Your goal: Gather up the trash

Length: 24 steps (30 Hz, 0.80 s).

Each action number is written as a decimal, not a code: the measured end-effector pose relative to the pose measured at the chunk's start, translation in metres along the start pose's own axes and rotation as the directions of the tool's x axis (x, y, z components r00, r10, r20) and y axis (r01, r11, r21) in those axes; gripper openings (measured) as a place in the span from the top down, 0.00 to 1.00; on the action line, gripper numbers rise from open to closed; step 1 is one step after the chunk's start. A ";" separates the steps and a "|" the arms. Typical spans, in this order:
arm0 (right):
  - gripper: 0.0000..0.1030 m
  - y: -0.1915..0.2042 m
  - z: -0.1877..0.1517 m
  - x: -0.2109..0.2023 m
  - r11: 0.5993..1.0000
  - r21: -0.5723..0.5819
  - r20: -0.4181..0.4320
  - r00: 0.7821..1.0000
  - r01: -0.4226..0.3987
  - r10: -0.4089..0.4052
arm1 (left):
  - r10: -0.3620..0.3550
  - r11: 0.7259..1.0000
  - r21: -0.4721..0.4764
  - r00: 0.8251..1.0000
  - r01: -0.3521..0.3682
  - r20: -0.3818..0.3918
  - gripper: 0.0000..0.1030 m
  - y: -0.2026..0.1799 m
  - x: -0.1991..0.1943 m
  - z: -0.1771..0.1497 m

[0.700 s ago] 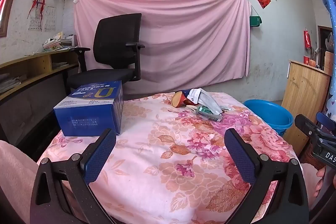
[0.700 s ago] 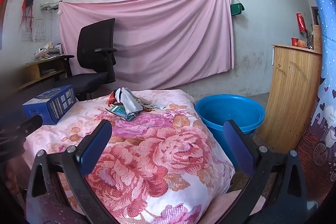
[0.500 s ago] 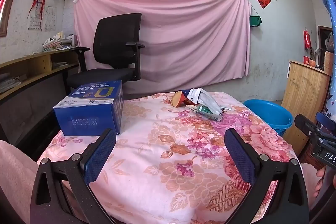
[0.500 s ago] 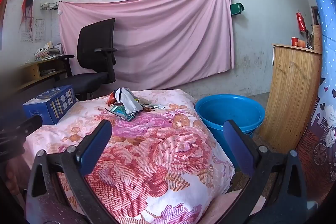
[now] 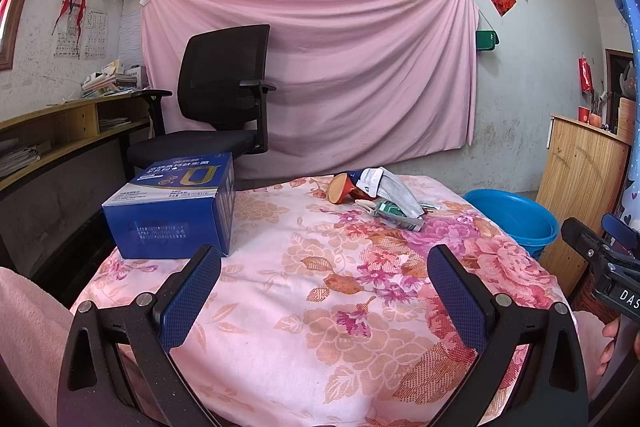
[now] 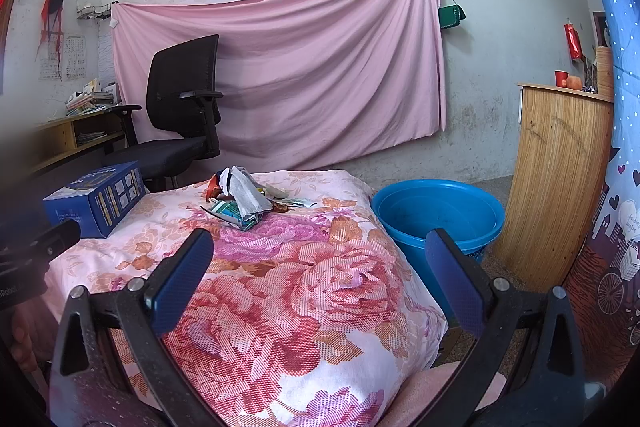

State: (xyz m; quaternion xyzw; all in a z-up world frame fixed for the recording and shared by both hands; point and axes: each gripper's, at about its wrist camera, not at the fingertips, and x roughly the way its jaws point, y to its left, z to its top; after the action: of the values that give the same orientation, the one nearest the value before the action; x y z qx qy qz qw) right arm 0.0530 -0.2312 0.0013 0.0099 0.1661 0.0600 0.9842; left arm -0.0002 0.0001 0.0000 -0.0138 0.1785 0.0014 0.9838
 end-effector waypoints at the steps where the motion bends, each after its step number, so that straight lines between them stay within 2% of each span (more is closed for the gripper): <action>1: 0.00 0.000 0.000 0.000 1.000 0.000 0.000 1.000 0.000 0.000 | 0.000 1.000 0.000 1.000 0.000 0.000 0.02 0.000 0.000 0.000; 24: 0.00 0.000 0.000 0.000 1.000 0.007 -0.001 1.000 0.001 -0.001 | 0.001 1.000 0.005 1.000 -0.001 -0.001 0.02 0.000 0.004 -0.001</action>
State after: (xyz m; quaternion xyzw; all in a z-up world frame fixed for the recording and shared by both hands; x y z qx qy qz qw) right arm 0.0527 -0.2312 0.0010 0.0130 0.1670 0.0591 0.9841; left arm 0.0027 -0.0001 -0.0025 -0.0109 0.1792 0.0016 0.9838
